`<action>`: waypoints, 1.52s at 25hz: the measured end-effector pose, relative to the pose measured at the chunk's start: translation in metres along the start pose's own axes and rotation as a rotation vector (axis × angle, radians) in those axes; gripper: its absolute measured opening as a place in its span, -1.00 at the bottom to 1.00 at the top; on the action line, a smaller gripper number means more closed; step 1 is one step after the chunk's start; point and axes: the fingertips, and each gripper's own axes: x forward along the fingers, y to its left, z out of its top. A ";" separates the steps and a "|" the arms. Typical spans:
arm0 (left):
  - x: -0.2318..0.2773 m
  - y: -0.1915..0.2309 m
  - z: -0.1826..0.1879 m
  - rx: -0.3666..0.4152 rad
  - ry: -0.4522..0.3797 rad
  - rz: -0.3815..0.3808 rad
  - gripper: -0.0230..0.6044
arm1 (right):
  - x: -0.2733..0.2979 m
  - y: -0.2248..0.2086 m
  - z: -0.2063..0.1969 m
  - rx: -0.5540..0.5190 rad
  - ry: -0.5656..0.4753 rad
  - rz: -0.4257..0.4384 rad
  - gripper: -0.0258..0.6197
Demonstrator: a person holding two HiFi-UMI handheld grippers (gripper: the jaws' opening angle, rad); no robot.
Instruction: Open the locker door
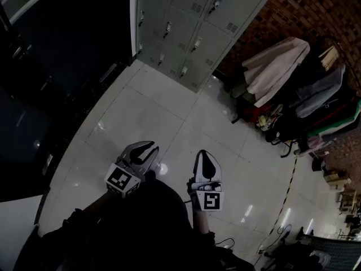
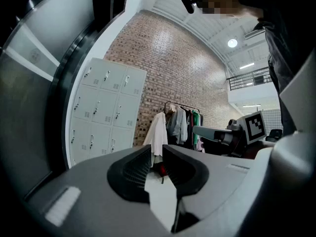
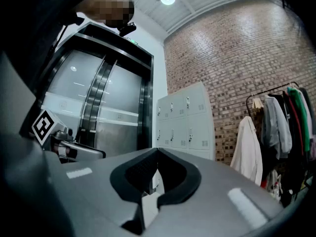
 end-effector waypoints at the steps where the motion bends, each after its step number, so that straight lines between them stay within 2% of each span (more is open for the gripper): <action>1: 0.001 0.003 0.000 -0.011 0.004 0.009 -0.68 | 0.004 -0.003 0.000 -0.002 -0.002 -0.005 -0.92; 9: 0.014 0.047 -0.001 -0.023 0.015 0.051 -0.68 | 0.054 -0.016 -0.004 -0.019 -0.011 -0.001 -0.92; 14: 0.045 0.093 0.007 -0.042 0.016 0.063 -0.68 | 0.108 -0.027 -0.010 -0.017 0.009 0.005 -0.92; 19: 0.092 0.155 0.019 -0.051 0.007 0.051 -0.68 | 0.189 -0.052 -0.016 -0.037 0.032 -0.012 -0.92; 24: 0.133 0.221 0.044 -0.068 -0.010 0.055 -0.68 | 0.283 -0.079 0.004 -0.097 0.026 -0.024 -0.92; 31: 0.167 0.324 0.069 -0.078 -0.034 0.091 -0.68 | 0.413 -0.102 0.012 -0.130 0.016 -0.048 -0.92; 36: 0.191 0.372 0.075 -0.073 -0.020 0.094 -0.68 | 0.490 -0.134 -0.001 -0.141 0.031 -0.043 -0.90; 38: 0.204 0.379 0.077 -0.072 -0.014 0.085 -0.68 | 0.519 -0.153 -0.006 -0.147 0.044 -0.038 -0.82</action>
